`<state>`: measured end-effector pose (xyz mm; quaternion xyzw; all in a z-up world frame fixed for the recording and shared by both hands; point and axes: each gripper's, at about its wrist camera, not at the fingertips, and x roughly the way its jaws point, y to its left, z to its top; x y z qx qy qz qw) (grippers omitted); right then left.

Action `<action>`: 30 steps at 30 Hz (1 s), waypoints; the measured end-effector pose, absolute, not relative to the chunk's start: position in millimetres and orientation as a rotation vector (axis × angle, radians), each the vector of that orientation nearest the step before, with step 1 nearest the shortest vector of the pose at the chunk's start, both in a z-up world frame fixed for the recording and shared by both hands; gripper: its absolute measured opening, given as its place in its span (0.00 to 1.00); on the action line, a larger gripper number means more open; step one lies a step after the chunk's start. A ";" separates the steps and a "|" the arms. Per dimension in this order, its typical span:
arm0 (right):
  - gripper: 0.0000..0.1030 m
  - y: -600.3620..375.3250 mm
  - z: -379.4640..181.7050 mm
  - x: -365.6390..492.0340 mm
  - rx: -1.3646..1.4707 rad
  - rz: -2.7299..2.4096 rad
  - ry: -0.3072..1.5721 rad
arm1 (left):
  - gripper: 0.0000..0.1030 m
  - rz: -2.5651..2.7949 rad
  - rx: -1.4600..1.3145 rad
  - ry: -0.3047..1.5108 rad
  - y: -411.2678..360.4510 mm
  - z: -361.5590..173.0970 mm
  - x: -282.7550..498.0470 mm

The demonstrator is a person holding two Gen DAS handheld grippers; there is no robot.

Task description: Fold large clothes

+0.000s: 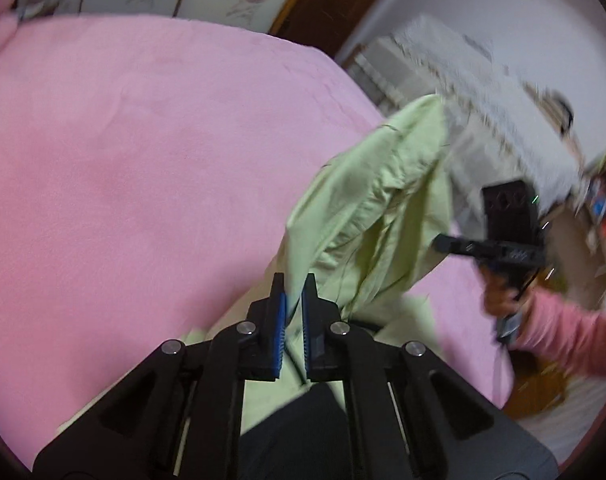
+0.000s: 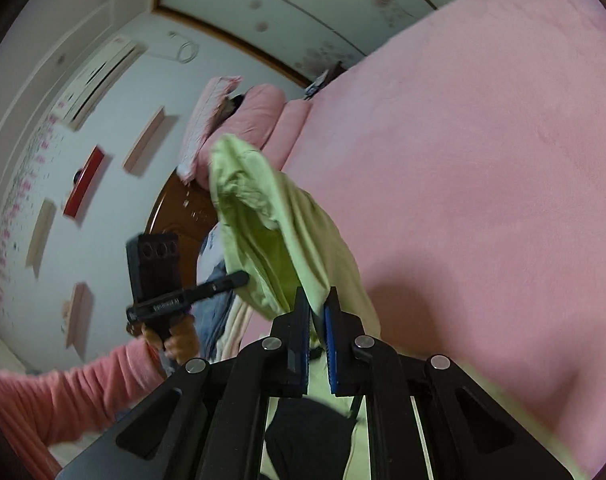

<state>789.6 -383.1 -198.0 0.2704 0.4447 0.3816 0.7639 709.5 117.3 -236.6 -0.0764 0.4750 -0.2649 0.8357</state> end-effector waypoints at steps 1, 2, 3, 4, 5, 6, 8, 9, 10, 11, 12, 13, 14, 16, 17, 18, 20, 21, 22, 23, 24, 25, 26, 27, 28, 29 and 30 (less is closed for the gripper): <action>0.07 -381.6 -192.5 776.6 0.552 0.830 0.979 | 0.03 -0.553 -0.126 1.013 115.0 -234.2 698.2; 0.08 -380.8 -188.9 766.9 0.516 0.825 0.992 | 0.03 -0.540 -0.085 1.023 112.7 -232.6 684.0; 0.11 -376.7 -187.4 755.6 0.470 0.807 1.003 | 0.04 -0.524 -0.052 1.033 106.2 -233.8 670.6; 0.15 -376.4 -183.2 743.1 0.414 0.777 1.007 | 0.05 -0.513 -0.032 1.043 105.5 -234.6 659.1; 0.18 -377.3 -180.9 734.1 0.388 0.768 1.006 | 0.06 -0.507 -0.036 1.053 106.5 -237.8 643.5; 0.23 -374.6 -180.1 720.2 0.371 0.764 1.003 | 0.07 -0.500 -0.049 1.064 113.4 -240.3 624.1; 0.35 -380.5 -182.6 697.7 0.405 0.745 1.013 | 0.11 -0.460 -0.083 1.125 115.8 -257.6 584.5; 0.40 -381.0 -186.8 691.7 0.429 0.736 1.020 | 0.14 -0.437 -0.106 1.168 115.1 -274.6 566.6; 0.40 -376.6 -200.8 675.8 0.485 0.709 1.039 | 0.17 -0.410 -0.130 1.207 115.1 -289.1 548.0; 0.40 -375.2 -215.2 654.7 0.558 0.658 1.070 | 0.17 -0.378 -0.144 1.241 115.2 -306.5 526.1; 0.40 -365.5 -232.7 625.9 0.616 0.605 1.093 | 0.17 -0.307 -0.175 1.280 121.7 -324.9 502.2; 0.40 -364.8 -245.6 608.0 0.682 0.535 1.115 | 0.17 -0.241 -0.185 1.309 121.9 -337.6 485.2; 0.40 -370.7 -260.5 587.9 0.733 0.456 1.129 | 0.17 -0.172 -0.198 1.325 121.7 -350.0 464.8; 0.40 -375.9 -282.7 555.3 0.767 0.328 1.151 | 0.17 -0.040 -0.194 1.330 121.8 -364.7 434.5; 0.40 -371.4 -292.6 542.3 0.762 0.264 1.168 | 0.17 0.021 -0.186 1.321 124.8 -370.8 424.7; 0.40 -370.1 -297.5 535.2 0.764 0.207 1.182 | 0.17 0.083 -0.179 1.302 121.6 -371.1 413.6; 0.37 -361.6 -301.0 524.8 0.811 0.177 1.173 | 0.17 0.124 -0.238 1.224 114.9 -361.0 395.9; 0.32 -352.8 -301.7 521.7 0.825 0.175 1.166 | 0.17 0.111 -0.285 1.173 109.2 -353.1 388.3; 0.28 -338.0 -303.1 520.8 0.823 0.189 1.158 | 0.17 0.083 -0.307 1.136 104.1 -345.1 386.4; 0.27 -330.2 -301.0 521.0 0.812 0.214 1.151 | 0.17 0.050 -0.313 1.109 96.6 -337.7 387.9; 0.20 -319.4 -297.4 523.7 0.799 0.250 1.149 | 0.17 -0.003 -0.297 1.083 91.4 -324.9 391.6; 0.14 -301.2 -304.5 534.2 0.788 0.295 1.151 | 0.17 -0.026 -0.281 1.067 80.8 -320.0 400.4; 0.12 -290.6 -304.3 540.8 0.786 0.333 1.154 | 0.17 -0.031 -0.261 1.057 67.8 -316.2 415.5; 0.09 -276.5 -301.5 544.2 0.789 0.375 1.149 | 0.17 -0.032 -0.252 1.054 54.8 -316.9 433.3; 0.08 -264.4 -301.9 557.1 0.799 0.432 1.142 | 0.17 -0.041 -0.251 1.056 51.2 -318.9 438.9; 0.08 -255.7 -298.6 557.9 0.799 0.465 1.140 | 0.17 -0.056 -0.253 1.066 49.1 -321.5 449.3; 0.08 -249.0 -295.1 557.6 0.790 0.491 1.137 | 0.17 -0.069 -0.253 1.085 45.9 -327.0 461.4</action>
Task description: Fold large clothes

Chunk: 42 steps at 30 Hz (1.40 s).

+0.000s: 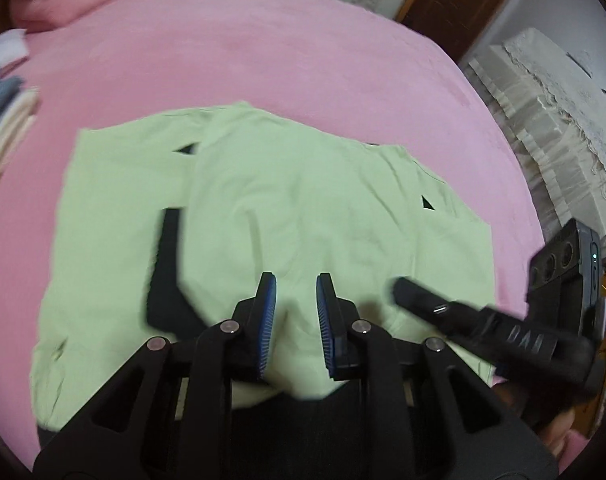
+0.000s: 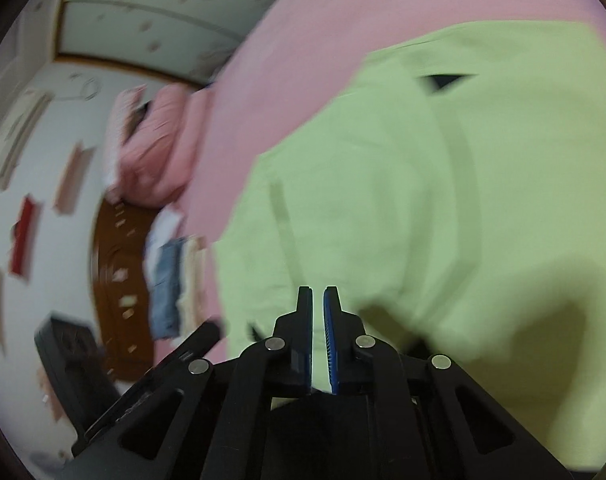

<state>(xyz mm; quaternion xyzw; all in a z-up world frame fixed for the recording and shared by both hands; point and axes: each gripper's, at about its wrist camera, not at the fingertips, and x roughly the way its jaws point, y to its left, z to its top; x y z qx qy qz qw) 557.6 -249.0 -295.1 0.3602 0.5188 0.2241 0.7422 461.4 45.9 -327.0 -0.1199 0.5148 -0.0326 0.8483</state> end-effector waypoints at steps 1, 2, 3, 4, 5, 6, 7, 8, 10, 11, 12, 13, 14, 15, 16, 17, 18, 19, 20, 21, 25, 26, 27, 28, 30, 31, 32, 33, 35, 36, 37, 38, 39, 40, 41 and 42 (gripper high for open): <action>0.08 -240.3 -294.7 564.4 0.771 0.515 1.135 | 0.17 -0.062 -0.247 1.107 46.9 -335.0 477.6; 0.08 -231.2 -299.6 572.4 0.752 0.519 1.136 | 0.16 -0.036 -0.236 1.126 47.4 -343.9 486.6; 0.08 -222.9 -306.3 587.0 0.747 0.511 1.141 | 0.16 0.011 -0.221 1.156 50.5 -356.7 498.0; 0.08 -220.5 -315.2 590.9 0.741 0.489 1.157 | 0.16 0.042 -0.221 1.179 59.2 -363.9 512.2; 0.08 -214.8 -331.6 606.1 0.726 0.446 1.183 | 0.14 0.072 -0.227 1.207 64.8 -373.1 520.9; 0.08 -218.6 -342.2 609.7 0.703 0.389 1.210 | 0.09 0.097 -0.236 1.226 74.3 -383.4 520.6; 0.07 -219.3 -353.6 614.4 0.699 0.380 1.206 | 0.07 0.111 -0.255 1.228 85.2 -392.0 518.6; 0.03 -228.9 -356.3 614.9 0.697 0.377 1.176 | 0.02 0.114 -0.276 1.219 93.7 -396.0 516.1; 0.00 -246.3 -346.7 610.6 0.555 0.228 1.096 | 0.01 0.082 -0.350 1.187 111.1 -401.3 510.8; 0.00 -253.5 -340.8 606.7 0.484 0.163 1.060 | 0.01 0.075 -0.373 1.179 116.5 -403.3 509.4; 0.00 -257.3 -335.2 603.7 0.422 0.097 1.029 | 0.01 0.084 -0.390 1.179 120.6 -401.6 508.1; 0.03 -261.0 -329.3 600.7 0.360 -0.007 1.006 | 0.01 0.105 -0.382 1.172 121.5 -397.3 507.5; 0.03 -265.4 -322.4 597.3 0.336 -0.107 0.981 | 0.01 0.120 -0.350 1.146 120.3 -389.2 507.2; 0.02 -268.4 -316.7 595.3 0.367 -0.125 0.954 | 0.01 0.114 -0.310 1.100 116.6 -379.3 506.7; 0.02 -270.5 -308.4 594.6 0.445 -0.087 0.910 | 0.01 0.083 -0.255 1.023 109.0 -364.0 506.6; 0.02 -269.2 -303.9 594.7 0.486 -0.041 0.884 | 0.01 0.047 -0.226 0.978 105.2 -357.7 514.5; 0.02 -261.2 -299.6 598.3 0.522 0.029 0.857 | 0.01 -0.014 -0.198 0.945 97.1 -351.2 518.3; 0.02 -250.3 -297.8 602.6 0.533 0.085 0.850 | 0.01 -0.075 -0.180 0.943 88.5 -349.8 526.6; 0.03 -231.2 -298.3 613.2 0.542 0.183 0.860 | 0.01 -0.115 -0.177 0.961 81.3 -353.7 537.6; 0.03 -220.0 -299.8 619.8 0.544 0.245 0.872 | 0.01 -0.129 -0.179 0.981 76.0 -359.6 547.5; 0.03 -151.5 -321.4 660.2 0.520 0.474 0.979 | 0.01 -0.087 -0.180 1.049 65.0 -391.5 586.8; 0.03 -143.6 -328.1 668.2 0.503 0.479 1.006 | 0.01 -0.049 -0.177 1.053 68.1 -400.6 593.3; 0.03 -139.9 -335.7 674.2 0.489 0.459 1.026 | 0.01 -0.016 -0.181 1.055 76.0 -412.0 601.6; 0.03 -146.8 -345.8 681.6 0.508 0.417 1.027 | 0.01 -0.002 -0.199 1.054 83.2 -417.9 604.5; 0.00 -179.5 -360.5 688.2 0.637 0.407 1.006 | 0.01 -0.020 -0.279 1.031 104.9 -426.9 606.5; 0.00 -202.5 -366.1 687.3 0.728 0.373 0.990 | 0.01 -0.045 -0.320 1.025 113.2 -428.0 604.8; 0.00 -214.3 -367.8 688.2 0.738 0.313 0.972 | 0.01 -0.068 -0.359 1.020 121.2 -428.4 602.6; 0.00 -229.0 -365.2 684.5 0.728 0.266 0.945 | 0.01 -0.078 -0.393 1.019 128.7 -428.6 601.4; 0.00 -247.2 -356.4 681.0 0.635 0.181 0.925 | 0.01 -0.080 -0.421 1.033 136.8 -428.5 606.4; 0.00 -250.5 -352.3 682.1 0.588 0.151 0.925 | 0.01 -0.068 -0.415 1.044 135.9 -423.9 607.7; 0.00 -251.6 -348.9 684.0 0.567 0.140 0.926 | 0.01 -0.057 -0.399 1.045 134.2 -419.5 609.2; 0.00 -254.4 -339.0 684.8 0.544 0.093 0.927 | 0.02 -0.049 -0.373 1.037 128.0 -413.3 610.7; 0.04 -253.5 -331.3 687.0 0.524 0.040 0.917 | 0.02 -0.047 -0.335 1.013 116.1 -406.1 609.5; 0.04 -247.1 -320.3 689.3 0.525 0.046 0.881 | 0.03 -0.052 -0.310 0.996 109.8 -401.0 612.4; 0.04 -241.7 -314.8 689.7 0.539 0.098 0.856 | 0.07 -0.061 -0.286 0.985 102.5 -396.5 616.3; 0.04 -231.0 -309.7 695.8 0.554 0.159 0.841 | 0.16 -0.070 -0.266 0.990 92.8 -389.2 625.1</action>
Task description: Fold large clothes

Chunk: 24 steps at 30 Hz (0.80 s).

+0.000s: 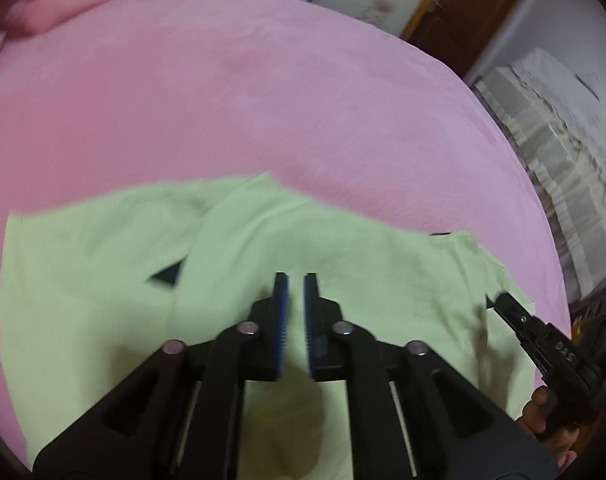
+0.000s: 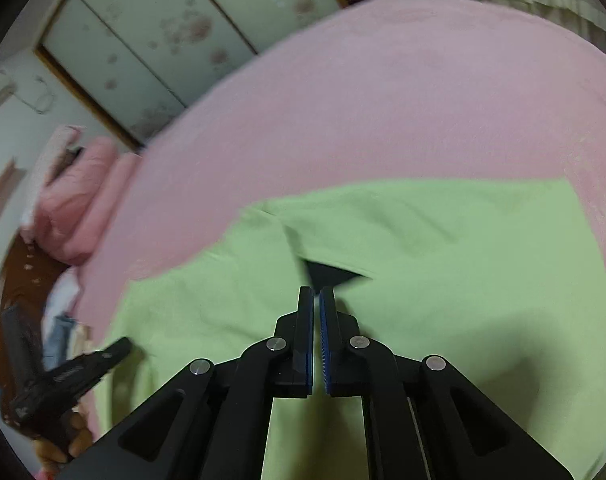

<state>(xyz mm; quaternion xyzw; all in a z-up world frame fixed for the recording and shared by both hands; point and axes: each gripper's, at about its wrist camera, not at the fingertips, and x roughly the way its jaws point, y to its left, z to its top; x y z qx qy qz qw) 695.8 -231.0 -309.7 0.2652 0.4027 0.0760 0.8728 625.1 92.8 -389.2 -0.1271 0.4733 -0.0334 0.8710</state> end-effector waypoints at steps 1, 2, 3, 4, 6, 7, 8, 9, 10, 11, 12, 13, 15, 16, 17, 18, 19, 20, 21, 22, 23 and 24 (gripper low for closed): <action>0.07 -212.4 -307.4 707.4 0.571 0.238 0.846 | 0.21 -0.074 -0.258 1.000 87.3 -388.8 631.0; 0.09 -199.4 -308.8 716.1 0.582 0.277 0.860 | 0.33 -0.077 -0.254 1.011 81.7 -387.0 636.8; 0.15 -186.9 -312.2 724.9 0.595 0.311 0.879 | 0.35 -0.080 -0.254 1.023 76.6 -390.3 644.6; 0.19 -178.9 -313.6 734.1 0.613 0.348 0.911 | 0.35 -0.079 -0.251 1.034 73.8 -393.6 649.3; 0.21 -149.3 -334.4 763.6 0.580 0.350 1.060 | 0.35 -0.052 -0.224 1.074 72.6 -401.9 658.9; 0.21 -142.1 -340.8 772.2 0.555 0.337 1.108 | 0.35 -0.042 -0.220 1.085 73.1 -404.6 662.8; 0.21 -140.8 -341.5 774.7 0.558 0.347 1.099 | 0.35 -0.045 -0.223 1.079 74.8 -404.8 663.3; 0.21 -146.9 -339.3 777.2 0.586 0.355 1.059 | 0.35 -0.050 -0.220 1.050 78.2 -402.5 662.7; 0.21 -155.4 -338.8 780.3 0.614 0.356 1.026 | 0.35 -0.053 -0.211 1.028 84.3 -402.3 658.9; 0.21 -161.6 -341.2 784.9 0.638 0.352 0.998 | 0.34 -0.040 -0.186 1.002 90.2 -402.3 657.5; 0.21 -188.7 -344.2 781.8 0.658 0.333 0.969 | 0.34 -0.022 -0.168 0.992 99.9 -405.5 655.3; 0.20 -208.3 -350.2 790.7 0.673 0.259 0.928 | 0.34 0.017 -0.143 0.992 106.3 -408.0 656.5; 0.17 -240.2 -352.4 792.5 0.678 0.148 0.902 | 0.45 0.114 -0.110 1.001 125.6 -414.3 661.2; 0.17 -255.2 -353.8 792.1 0.683 0.084 0.893 | 0.52 0.131 -0.140 0.998 134.4 -417.0 661.8; 0.17 -272.3 -358.1 794.2 0.690 0.010 0.880 | 0.58 0.140 -0.199 0.994 145.0 -420.5 661.4; 0.17 -282.3 -361.0 791.8 0.709 -0.031 0.856 | 0.58 0.129 -0.246 0.995 152.0 -423.7 661.0; 0.17 -287.0 -364.7 792.7 0.723 -0.044 0.847 | 0.59 0.121 -0.266 0.993 155.5 -426.2 660.7; 0.17 -300.0 -367.0 790.8 0.738 -0.045 0.841 | 0.59 0.117 -0.263 0.988 156.3 -428.6 660.3; 0.17 -299.2 -369.2 791.8 0.742 -0.037 0.835 | 0.60 0.118 -0.245 0.981 155.3 -431.5 659.9; 0.17 -294.7 -371.8 792.8 0.718 -0.040 0.827 | 0.60 0.122 -0.219 0.977 153.5 -433.1 659.2; 0.17 -291.3 -372.3 793.1 0.688 -0.048 0.824 | 0.61 0.128 -0.193 0.974 151.8 -435.3 658.5; 0.17 -289.4 -374.2 797.4 0.649 -0.062 0.823 | 0.61 0.137 -0.161 0.971 149.3 -437.3 658.1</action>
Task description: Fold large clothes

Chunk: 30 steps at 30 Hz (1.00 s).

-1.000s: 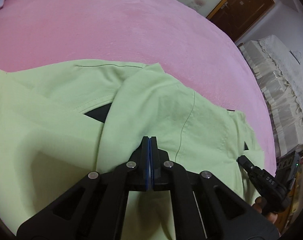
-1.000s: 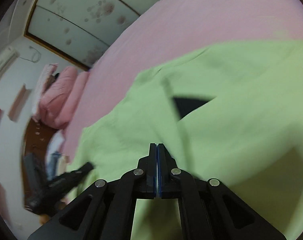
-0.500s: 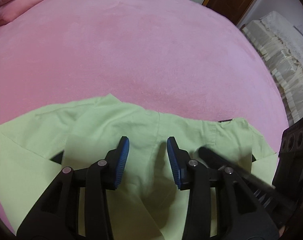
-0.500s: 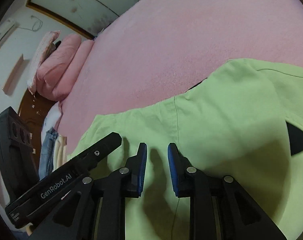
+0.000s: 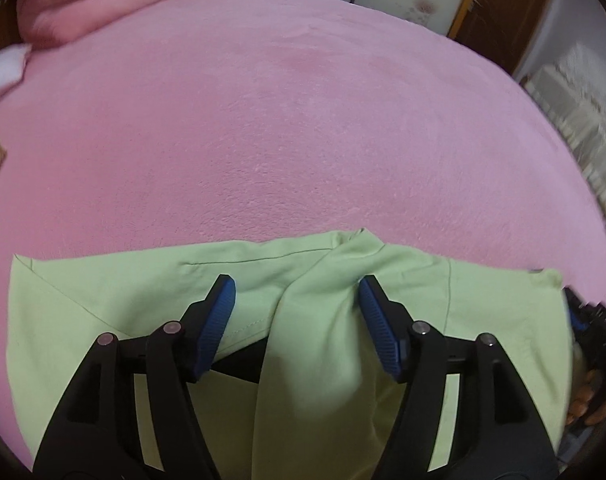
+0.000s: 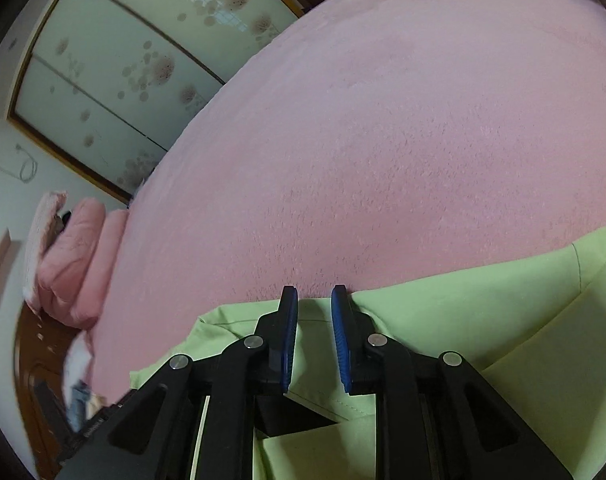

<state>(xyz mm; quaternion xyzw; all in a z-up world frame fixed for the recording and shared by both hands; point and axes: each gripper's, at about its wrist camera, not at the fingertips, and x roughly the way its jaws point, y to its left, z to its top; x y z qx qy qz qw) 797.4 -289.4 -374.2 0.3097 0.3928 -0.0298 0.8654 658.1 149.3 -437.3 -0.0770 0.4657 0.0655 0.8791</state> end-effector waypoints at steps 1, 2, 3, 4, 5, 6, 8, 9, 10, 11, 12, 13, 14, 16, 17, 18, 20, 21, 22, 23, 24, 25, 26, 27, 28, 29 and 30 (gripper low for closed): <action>0.18 -281.9 -375.5 797.1 0.608 -0.078 0.827 | 0.61 0.142 -0.151 0.970 147.4 -437.8 658.8; 0.19 -282.4 -373.9 798.8 0.575 -0.090 0.833 | 0.61 0.147 -0.148 0.969 147.6 -437.6 658.7; 0.22 -271.1 -373.0 798.6 0.554 -0.094 0.837 | 0.61 0.150 -0.150 0.968 141.3 -434.5 665.0; 0.23 -264.1 -370.1 802.2 0.511 -0.109 0.848 | 0.61 0.156 -0.152 0.963 140.1 -432.6 664.9; 0.23 -257.6 -366.7 804.1 0.471 -0.126 0.863 | 0.61 0.165 -0.152 0.959 135.6 -429.1 660.1; 0.24 -249.0 -364.1 805.1 0.440 -0.140 0.875 | 0.61 0.183 -0.151 0.957 132.6 -431.9 653.0; 0.32 -227.5 -349.7 800.5 0.349 -0.172 0.893 | 0.61 0.205 -0.166 0.970 131.0 -427.8 645.0; 0.43 -220.9 -344.1 795.8 0.318 -0.176 0.887 | 0.61 0.212 -0.186 0.993 133.4 -423.4 635.6; 0.51 -214.0 -328.9 787.0 0.281 -0.179 0.862 | 0.61 0.200 -0.210 1.005 133.9 -420.1 629.3; 0.53 -207.2 -317.9 773.8 0.239 -0.174 0.811 | 0.61 0.181 -0.236 1.009 136.9 -413.7 617.7; 0.60 -200.7 -308.8 760.7 0.197 -0.170 0.770 | 0.61 0.167 -0.264 1.013 138.8 -405.9 606.9; 0.69 -195.9 -301.3 751.0 0.163 -0.169 0.753 | 0.61 0.163 -0.281 1.011 139.7 -402.1 597.8; 0.71 -190.3 -296.9 743.5 0.142 -0.162 0.746 | 0.61 0.160 -0.297 1.009 140.4 -398.2 587.3; 0.71 -172.0 -291.2 726.3 0.106 -0.134 0.774 | 0.61 0.154 -0.311 1.015 139.2 -392.0 563.6; 0.71 -177.4 -290.1 705.7 0.105 -0.123 0.792 | 0.61 0.148 -0.313 1.021 138.0 -389.5 550.3; 0.71 -180.8 -288.6 687.6 0.116 -0.114 0.816 | 0.61 0.147 -0.314 1.028 140.2 -386.2 539.5; 0.71 -170.6 -291.0 663.6 0.163 -0.102 0.848 | 0.61 0.147 -0.337 1.084 141.2 -383.0 516.4; 0.71 -164.2 -288.1 648.7 0.178 -0.099 0.860 | 0.61 0.144 -0.351 1.117 141.0 -379.6 505.4; 0.71 -171.6 -279.1 632.2 0.196 -0.094 0.882 | 0.61 0.143 -0.368 1.138 142.1 -373.2 492.6; 0.71 -171.6 -278.2 618.8 0.202 -0.091 0.904 | 0.61 0.142 -0.387 1.153 145.2 -370.7 479.4; 0.71 -166.6 -276.5 611.5 0.202 -0.084 0.913 | 0.61 0.144 -0.412 1.165 149.6 -363.2 461.7; 0.71 -159.7 -263.5 596.9 0.204 -0.067 0.920 | 0.61 0.145 -0.420 1.166 146.6 -358.4 455.4; 0.71 -154.2 -259.8 586.3 0.206 -0.055 0.925 | 0.61 0.146 -0.414 1.163 146.5 -353.0 443.2; 0.71 -148.4 -254.3 577.3 0.209 -0.040 0.932 | 0.61 0.152 -0.400 1.160 148.2 -348.2 436.1; 0.72 -139.1 -240.1 565.3 0.210 -0.020 0.940 | 0.61 0.162 -0.383 1.156 148.9 -345.3 431.8; 0.73 -134.7 -229.2 549.4 0.204 -0.009 0.945 | 0.61 0.174 -0.365 1.153 148.2 -338.7 418.5; 0.76 -128.2 -211.6 521.8 0.194 0.001 0.949 | 0.61 0.194 -0.344 1.149 147.8 -332.4 404.7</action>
